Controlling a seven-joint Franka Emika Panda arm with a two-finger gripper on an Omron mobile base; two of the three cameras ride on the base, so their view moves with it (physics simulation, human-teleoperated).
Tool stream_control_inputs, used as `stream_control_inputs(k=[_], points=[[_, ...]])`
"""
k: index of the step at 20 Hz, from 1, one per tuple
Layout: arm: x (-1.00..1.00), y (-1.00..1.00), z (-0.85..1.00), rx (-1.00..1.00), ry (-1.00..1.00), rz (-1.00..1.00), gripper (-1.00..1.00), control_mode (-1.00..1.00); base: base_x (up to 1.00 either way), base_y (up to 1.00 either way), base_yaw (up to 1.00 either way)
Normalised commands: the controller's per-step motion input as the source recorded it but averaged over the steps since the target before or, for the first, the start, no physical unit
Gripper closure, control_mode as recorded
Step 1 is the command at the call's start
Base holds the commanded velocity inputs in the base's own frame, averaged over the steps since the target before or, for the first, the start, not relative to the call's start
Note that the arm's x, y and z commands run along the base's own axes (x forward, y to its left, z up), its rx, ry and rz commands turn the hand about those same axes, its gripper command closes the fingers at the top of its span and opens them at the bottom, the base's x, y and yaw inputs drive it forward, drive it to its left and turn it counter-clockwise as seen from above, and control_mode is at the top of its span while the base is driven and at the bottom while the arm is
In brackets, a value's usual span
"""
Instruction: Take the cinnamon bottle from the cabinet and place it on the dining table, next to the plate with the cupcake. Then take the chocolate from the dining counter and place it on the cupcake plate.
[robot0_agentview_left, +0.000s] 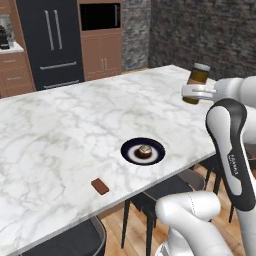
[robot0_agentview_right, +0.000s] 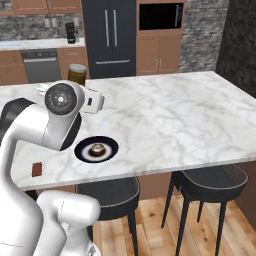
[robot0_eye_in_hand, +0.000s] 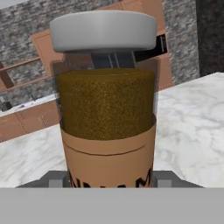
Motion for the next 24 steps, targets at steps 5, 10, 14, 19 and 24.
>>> stream_control_inputs(k=[5,10,14,19,24], points=[[0.0,0.0,0.0,0.0,0.0,0.0,1.0,1.0,0.1,-0.09,0.01],[0.0,0.0,0.0,0.0,0.0,0.0,1.0,1.0,0.0,0.0,0.0],[0.0,0.0,0.0,0.0,0.0,0.0,1.0,1.0,0.32,-0.1,0.03],[0.0,0.0,0.0,0.0,0.0,0.0,1.0,1.0,0.22,-0.05,0.02],[0.11,-0.07,-0.08,-0.01,0.03,0.04,1.0,-1.0,0.04,0.0,0.0]])
